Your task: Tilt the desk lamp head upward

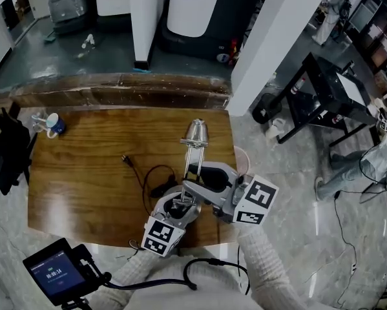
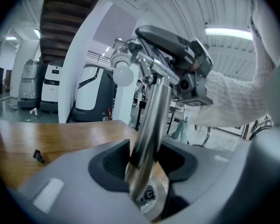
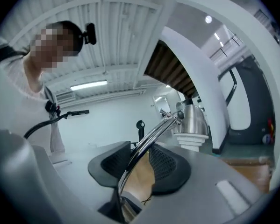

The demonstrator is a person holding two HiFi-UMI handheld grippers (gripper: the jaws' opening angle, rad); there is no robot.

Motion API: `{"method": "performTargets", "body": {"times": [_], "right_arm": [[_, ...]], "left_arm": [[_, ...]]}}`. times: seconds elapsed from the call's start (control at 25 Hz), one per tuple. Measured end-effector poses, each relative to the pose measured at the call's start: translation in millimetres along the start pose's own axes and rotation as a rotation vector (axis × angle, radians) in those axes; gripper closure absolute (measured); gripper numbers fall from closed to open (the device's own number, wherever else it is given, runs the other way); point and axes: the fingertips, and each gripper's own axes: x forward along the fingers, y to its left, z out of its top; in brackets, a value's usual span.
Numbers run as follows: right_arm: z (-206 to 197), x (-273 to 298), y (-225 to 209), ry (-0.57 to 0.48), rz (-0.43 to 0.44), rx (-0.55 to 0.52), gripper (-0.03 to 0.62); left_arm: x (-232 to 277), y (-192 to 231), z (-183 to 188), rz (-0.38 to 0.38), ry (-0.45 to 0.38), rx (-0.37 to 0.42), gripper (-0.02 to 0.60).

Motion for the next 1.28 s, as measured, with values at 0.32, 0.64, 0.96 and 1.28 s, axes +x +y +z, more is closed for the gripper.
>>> {"method": "performTargets", "body": {"times": [0.32,0.64,0.96,1.28], "right_arm": [[19,-7,44,-0.109,-0.035,-0.351,0.487],[15,-15,41,-0.117,-0.086,-0.398,0.488],[17,7,47,-0.075,0.026,-0.448,0.48],[20,1,38,-0.077,0.089,-0.433,0.479]], "left_arm": [[4,-1,2,-0.005,0.013,-0.029,0.407],[11,-5,4,-0.007,0.03,-0.062,0.408],[6,12,9,0.131,-0.001,-0.112,0.42],[13,16,10,0.163,0.006,-0.113,0.42]]}}
